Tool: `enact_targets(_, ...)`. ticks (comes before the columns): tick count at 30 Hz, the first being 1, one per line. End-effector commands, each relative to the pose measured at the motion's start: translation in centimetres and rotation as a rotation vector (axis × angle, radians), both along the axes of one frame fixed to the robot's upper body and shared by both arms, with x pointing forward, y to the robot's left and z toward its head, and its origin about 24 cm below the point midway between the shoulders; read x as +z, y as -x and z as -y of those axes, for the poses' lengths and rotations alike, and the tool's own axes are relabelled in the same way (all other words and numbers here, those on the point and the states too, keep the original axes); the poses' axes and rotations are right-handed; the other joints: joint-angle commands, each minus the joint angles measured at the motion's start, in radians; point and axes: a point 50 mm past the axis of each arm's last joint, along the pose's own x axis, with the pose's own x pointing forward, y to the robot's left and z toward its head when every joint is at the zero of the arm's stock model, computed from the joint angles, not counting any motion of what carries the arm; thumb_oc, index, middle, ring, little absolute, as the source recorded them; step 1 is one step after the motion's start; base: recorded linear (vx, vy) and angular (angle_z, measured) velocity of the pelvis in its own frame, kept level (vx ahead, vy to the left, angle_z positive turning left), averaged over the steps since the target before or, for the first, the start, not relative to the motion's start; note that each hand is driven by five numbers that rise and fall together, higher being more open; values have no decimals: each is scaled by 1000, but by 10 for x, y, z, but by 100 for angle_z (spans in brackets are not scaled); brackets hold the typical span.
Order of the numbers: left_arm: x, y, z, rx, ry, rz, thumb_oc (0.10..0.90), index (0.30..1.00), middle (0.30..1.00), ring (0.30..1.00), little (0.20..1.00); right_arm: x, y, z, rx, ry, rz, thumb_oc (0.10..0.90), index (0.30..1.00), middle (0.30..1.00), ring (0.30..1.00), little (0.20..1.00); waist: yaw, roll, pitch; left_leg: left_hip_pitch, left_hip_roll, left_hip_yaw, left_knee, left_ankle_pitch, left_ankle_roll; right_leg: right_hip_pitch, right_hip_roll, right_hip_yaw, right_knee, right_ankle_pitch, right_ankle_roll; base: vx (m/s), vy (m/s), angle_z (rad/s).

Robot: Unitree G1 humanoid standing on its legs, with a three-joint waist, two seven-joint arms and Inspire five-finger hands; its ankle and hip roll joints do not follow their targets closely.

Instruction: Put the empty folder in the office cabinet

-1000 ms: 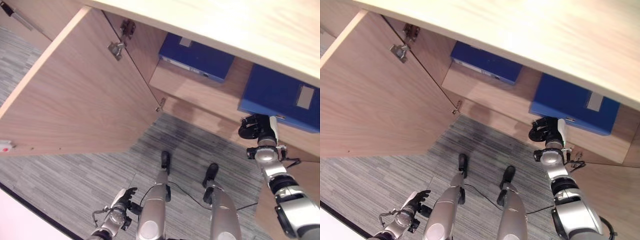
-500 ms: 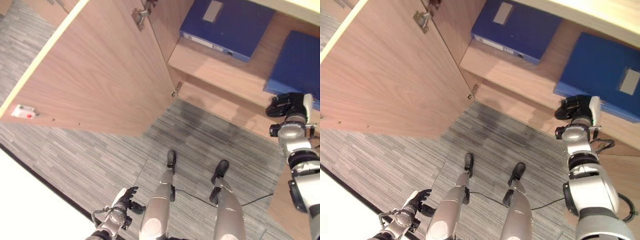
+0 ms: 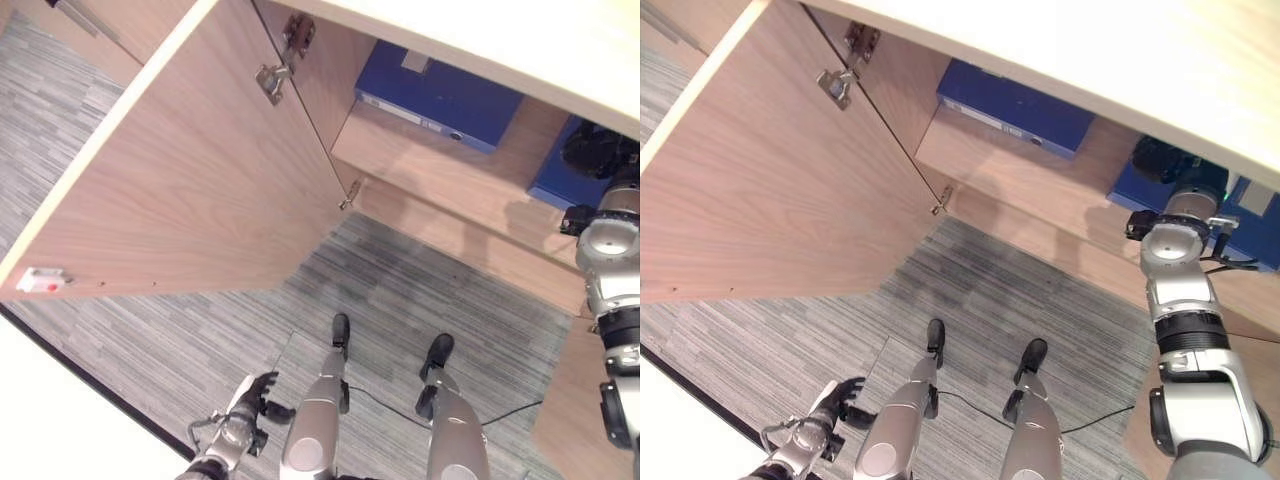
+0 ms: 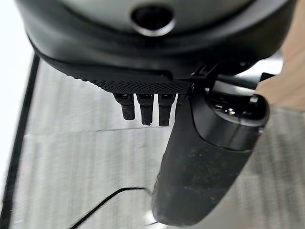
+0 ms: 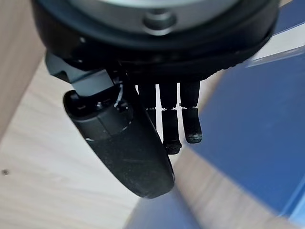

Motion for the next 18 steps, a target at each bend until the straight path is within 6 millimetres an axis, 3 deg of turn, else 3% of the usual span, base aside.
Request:
enact_targets(1,-14,27,-18,31,-79,-122,800,900,900,900,900,23,22,-10,9,82,228,400,300,300,300,300,-18,-63,-98,65,77,-20,12,-127,-84,-48,-39,25,167,-191,90,40,7,-3)
enact_targets(5,-14,27,-18,31,-72,-121,800,900,900,900,900,13,31,-15,24,90,237,400,300,300,300,300,-34,-75,-110,80,80,-11,9,-135,-82,-45,-34,33,166,-190,94,39,8,-9)
enact_targets(12,-11,21,-19,63,-58,-97,800,900,900,900,900,-5,17,-13,19,109,93,400,300,300,300,300,-37,-82,-109,90,77,-2,16,-144,-76,-52,-34,50,173,-188,96,18,16,-14)
enact_targets(14,-12,22,-17,57,-54,-101,800,900,900,900,900,-14,14,-16,42,93,58,400,300,300,300,300,-39,-82,-108,89,76,0,19,-144,-75,-53,-34,52,172,-188,95,13,14,-9)
enact_targets(18,-15,27,-12,35,-45,-114,800,900,900,900,900,-54,8,-10,30,55,-123,400,300,300,300,300,-37,-78,-101,83,73,0,24,-146,-72,-57,-36,59,174,-186,94,2,3,-1)
